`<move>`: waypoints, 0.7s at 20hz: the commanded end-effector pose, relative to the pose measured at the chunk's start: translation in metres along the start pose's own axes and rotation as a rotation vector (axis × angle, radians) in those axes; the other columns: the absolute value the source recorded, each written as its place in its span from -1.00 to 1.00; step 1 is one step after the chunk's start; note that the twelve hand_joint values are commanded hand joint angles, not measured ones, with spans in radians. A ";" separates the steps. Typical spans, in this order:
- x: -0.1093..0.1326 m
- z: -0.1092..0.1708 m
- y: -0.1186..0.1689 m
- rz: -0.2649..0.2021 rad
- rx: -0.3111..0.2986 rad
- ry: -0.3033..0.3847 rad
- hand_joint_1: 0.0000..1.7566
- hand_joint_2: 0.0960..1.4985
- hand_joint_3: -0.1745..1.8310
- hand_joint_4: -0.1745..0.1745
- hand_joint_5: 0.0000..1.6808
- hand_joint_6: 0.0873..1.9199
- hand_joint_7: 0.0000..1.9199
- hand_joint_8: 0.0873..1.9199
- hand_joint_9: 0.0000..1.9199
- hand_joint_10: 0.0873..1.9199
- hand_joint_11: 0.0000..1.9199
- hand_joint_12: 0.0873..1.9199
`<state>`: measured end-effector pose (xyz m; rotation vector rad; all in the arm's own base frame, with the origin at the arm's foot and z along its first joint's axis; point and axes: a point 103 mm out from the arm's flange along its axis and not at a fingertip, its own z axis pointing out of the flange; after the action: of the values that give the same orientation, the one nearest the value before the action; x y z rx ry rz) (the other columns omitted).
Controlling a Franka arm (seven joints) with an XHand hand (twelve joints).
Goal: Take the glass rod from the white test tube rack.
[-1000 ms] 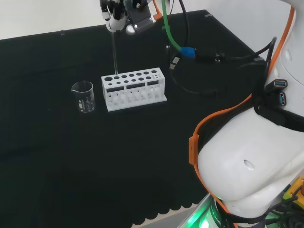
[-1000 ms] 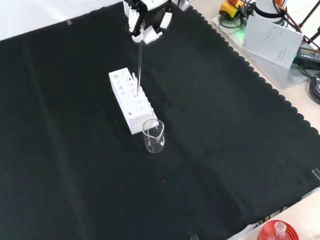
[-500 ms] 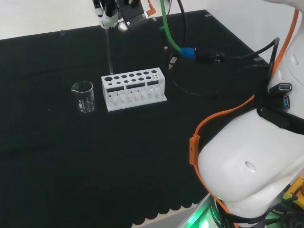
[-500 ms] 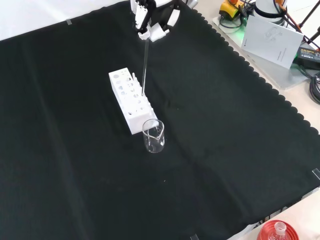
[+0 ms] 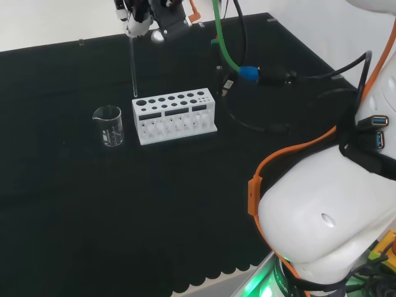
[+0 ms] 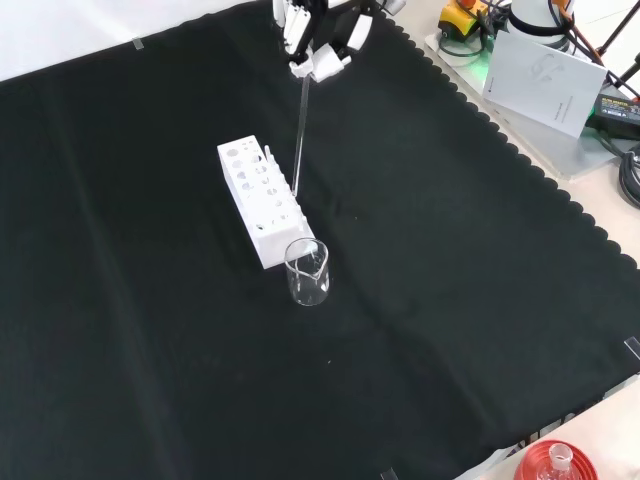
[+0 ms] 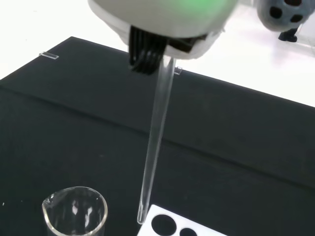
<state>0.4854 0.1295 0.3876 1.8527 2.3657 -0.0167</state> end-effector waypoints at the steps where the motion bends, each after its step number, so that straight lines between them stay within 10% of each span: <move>1: -0.005 0.004 -0.006 -0.004 0.004 0.027 0.50 -0.25 -0.07 -1.00 0.30 -0.17 0.45 -0.34 0.85 -0.99 0.70 -0.55; 14: -0.008 0.004 -0.006 0.008 -0.008 0.026 0.50 -0.25 -0.07 -1.00 0.30 -0.18 0.45 -0.35 0.86 -1.00 0.71 -0.55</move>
<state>0.4802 0.1192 0.3835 1.8657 2.3719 0.0170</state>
